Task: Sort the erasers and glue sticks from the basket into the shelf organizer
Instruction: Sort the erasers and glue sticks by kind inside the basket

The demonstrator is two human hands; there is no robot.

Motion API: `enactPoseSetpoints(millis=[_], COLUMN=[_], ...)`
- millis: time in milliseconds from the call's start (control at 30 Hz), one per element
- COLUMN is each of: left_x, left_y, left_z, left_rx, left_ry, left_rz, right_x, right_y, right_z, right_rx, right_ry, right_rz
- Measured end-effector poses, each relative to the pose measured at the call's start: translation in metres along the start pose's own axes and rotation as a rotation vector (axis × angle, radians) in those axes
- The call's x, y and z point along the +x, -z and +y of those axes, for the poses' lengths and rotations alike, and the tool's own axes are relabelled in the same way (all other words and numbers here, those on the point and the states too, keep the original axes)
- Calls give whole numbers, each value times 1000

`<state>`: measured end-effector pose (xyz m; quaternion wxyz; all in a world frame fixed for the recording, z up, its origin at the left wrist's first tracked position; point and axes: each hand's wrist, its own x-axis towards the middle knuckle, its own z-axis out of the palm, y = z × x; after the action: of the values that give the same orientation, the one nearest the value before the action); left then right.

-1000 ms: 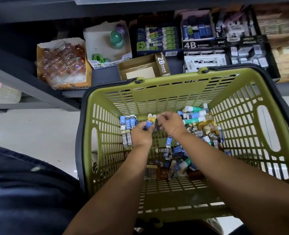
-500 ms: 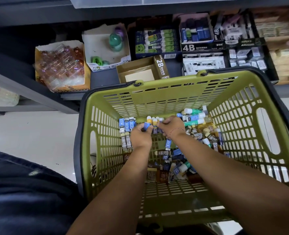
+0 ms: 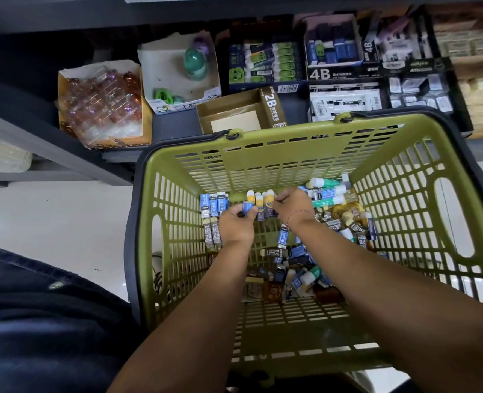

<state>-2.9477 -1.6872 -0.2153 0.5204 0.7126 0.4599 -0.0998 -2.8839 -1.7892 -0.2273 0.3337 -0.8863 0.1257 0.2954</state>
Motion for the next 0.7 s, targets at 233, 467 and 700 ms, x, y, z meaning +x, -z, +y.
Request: enactPoseSetpoints(millis=[233, 467, 700], left_x=[-6, -8, -20], left_y=[8, 28, 41], left_z=[-2, -8, -27], left_rx=[115, 235, -123], left_ry=[-150, -252, 113], left_rz=[-60, -8, 275], right_x=[-13, -28, -31], right_y=[5, -3, -45], right_z=[-11, -34, -62], right_rx=[191, 292, 415], right_ry=[118, 69, -75], right_rz=[-192, -399, -290])
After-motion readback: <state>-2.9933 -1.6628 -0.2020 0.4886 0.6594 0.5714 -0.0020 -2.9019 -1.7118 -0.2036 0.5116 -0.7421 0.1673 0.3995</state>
